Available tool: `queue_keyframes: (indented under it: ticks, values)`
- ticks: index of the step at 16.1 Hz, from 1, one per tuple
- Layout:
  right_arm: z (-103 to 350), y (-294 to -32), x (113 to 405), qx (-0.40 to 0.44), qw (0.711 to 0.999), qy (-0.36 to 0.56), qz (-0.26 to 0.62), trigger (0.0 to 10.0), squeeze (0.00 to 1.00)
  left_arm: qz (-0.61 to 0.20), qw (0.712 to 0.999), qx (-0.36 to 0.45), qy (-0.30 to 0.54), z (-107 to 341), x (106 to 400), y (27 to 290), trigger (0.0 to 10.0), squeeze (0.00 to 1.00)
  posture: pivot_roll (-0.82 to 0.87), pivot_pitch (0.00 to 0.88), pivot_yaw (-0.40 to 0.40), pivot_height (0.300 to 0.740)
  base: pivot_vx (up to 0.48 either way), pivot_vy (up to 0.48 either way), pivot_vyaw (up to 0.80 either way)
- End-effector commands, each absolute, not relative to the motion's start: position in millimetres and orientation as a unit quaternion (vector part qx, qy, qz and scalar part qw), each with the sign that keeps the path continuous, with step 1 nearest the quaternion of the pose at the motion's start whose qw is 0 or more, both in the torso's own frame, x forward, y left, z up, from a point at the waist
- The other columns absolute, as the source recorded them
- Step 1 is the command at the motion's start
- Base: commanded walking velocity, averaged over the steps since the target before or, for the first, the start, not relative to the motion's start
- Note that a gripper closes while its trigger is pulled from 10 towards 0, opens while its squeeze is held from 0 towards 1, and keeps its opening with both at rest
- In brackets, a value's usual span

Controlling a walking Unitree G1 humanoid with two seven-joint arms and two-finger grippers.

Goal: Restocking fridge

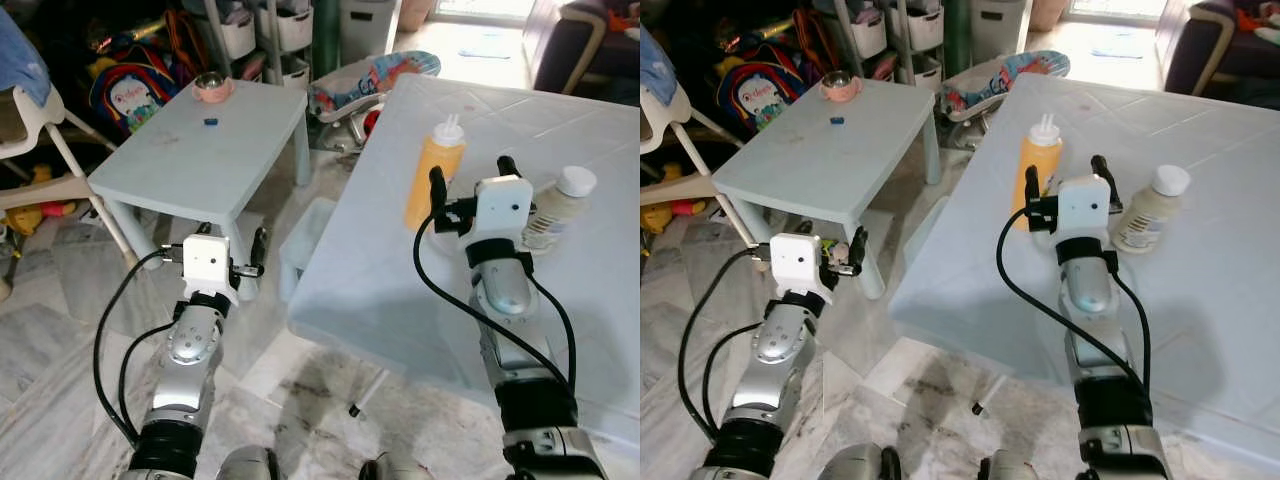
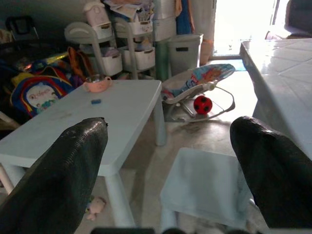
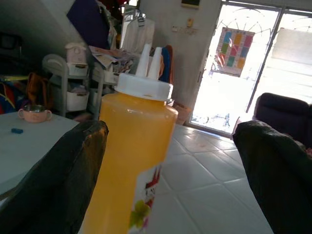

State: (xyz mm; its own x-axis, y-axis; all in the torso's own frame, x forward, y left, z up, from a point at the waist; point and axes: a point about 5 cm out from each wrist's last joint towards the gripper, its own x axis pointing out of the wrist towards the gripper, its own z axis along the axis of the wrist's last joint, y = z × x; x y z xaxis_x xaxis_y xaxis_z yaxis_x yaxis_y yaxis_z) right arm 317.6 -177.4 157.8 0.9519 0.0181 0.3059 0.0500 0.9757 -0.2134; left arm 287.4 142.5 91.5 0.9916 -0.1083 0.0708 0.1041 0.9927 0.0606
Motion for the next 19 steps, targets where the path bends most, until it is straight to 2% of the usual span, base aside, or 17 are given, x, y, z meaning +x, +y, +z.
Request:
queue_keyframes:
  ticks: [1, 2, 3, 5, 6, 7, 12, 19]
  values:
    - [161, -176, 321, -0.104, 0.981, -0.162, 0.002, 10.0, 0.0, -0.049, 0.997, 0.037, -0.038, 93, 287, 145, 10.0, 0.0, 0.03, 0.069, 0.047, 0.74, 0.0, 0.0, 0.0]
    - [162, -172, 321, -0.095, 0.982, -0.165, 0.02, 10.0, 0.0, -0.048, 0.997, 0.038, -0.038, 94, 287, 145, 10.0, 0.0, 0.03, 0.07, 0.047, 0.74, 0.0, 0.0, 0.0]
    - [162, -169, 322, -0.095, 0.981, -0.169, 0.03, 10.0, 1.0, -0.046, 0.997, 0.039, -0.038, 94, 287, 146, 10.0, 0.0, 0.04, 0.071, 0.047, 0.74, 0.0, 0.0, 0.0]
    - [162, -167, 322, -0.097, 0.98, -0.17, 0.03, 10.0, 1.0, -0.045, 0.997, 0.039, -0.039, 95, 286, 145, 10.0, 0.0, 0.04, 0.073, 0.046, 0.74, 0.0, 0.0, 0.0]
    - [162, -166, 323, -0.101, 0.98, -0.171, 0.029, 10.0, 0.64, -0.045, 0.997, 0.039, -0.038, 95, 286, 145, 10.0, 0.0, 0.04, 0.074, 0.046, 0.74, 0.0, 0.0, 0.0]
    - [162, -166, 324, -0.104, 0.979, -0.171, 0.027, 10.0, 0.0, -0.046, 0.998, 0.038, -0.037, 94, 286, 144, 10.0, 0.0, 0.04, 0.075, 0.046, 0.74, 0.0, 0.0, 0.0]
    - [166, -170, 330, -0.108, 0.979, -0.174, 0.024, 10.0, 0.0, -0.047, 0.998, 0.037, -0.031, 93, 285, 145, 10.0, 0.0, 0.04, 0.082, 0.049, 0.74, 0.0, 0.0, 0.0]
    - [170, -162, 345, -0.08, 0.983, -0.166, 0.024, 10.0, 0.0, -0.052, 0.997, 0.043, -0.025, 92, 283, 146, 10.0, 0.0, 0.06, 0.096, 0.064, 0.74, 0.0, 0.0, 0.0]
